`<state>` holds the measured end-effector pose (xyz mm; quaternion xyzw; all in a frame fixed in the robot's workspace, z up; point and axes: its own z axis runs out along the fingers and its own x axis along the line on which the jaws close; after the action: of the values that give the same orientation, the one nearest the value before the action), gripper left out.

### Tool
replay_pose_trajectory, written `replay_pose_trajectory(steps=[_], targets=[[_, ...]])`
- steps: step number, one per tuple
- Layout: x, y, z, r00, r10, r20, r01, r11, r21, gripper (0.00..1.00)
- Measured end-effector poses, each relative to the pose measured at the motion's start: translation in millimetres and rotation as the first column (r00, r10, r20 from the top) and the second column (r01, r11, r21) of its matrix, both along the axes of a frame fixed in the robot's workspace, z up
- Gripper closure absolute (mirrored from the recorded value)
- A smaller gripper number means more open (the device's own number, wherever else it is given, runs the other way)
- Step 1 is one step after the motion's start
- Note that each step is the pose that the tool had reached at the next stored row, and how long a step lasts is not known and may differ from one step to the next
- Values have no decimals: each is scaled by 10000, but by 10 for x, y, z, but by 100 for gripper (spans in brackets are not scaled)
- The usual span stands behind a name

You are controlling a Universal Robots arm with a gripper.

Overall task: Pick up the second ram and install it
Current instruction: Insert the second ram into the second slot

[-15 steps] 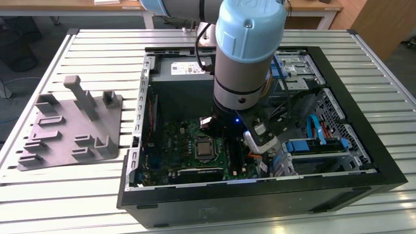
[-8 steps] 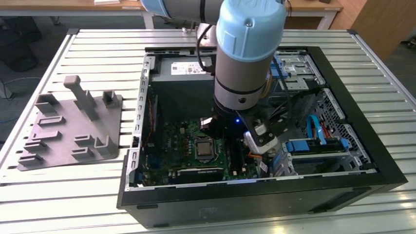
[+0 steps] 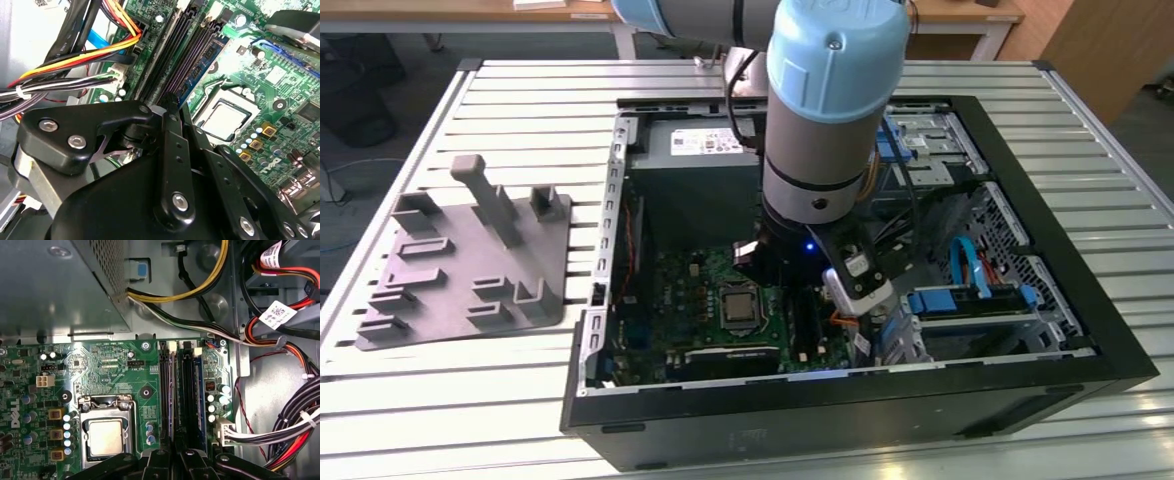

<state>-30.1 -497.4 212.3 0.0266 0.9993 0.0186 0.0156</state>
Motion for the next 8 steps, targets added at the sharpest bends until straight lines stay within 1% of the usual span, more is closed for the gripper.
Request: replay_pose_trajectory(steps=[2, 6, 8], targets=[[0, 15, 1, 10000, 0, -1, 0, 10000, 3, 86], [0, 60, 7, 10000, -1, 0, 1, 10000, 6, 86], [-2, 60, 27, 10000, 1, 5, -1, 10000, 4, 86]])
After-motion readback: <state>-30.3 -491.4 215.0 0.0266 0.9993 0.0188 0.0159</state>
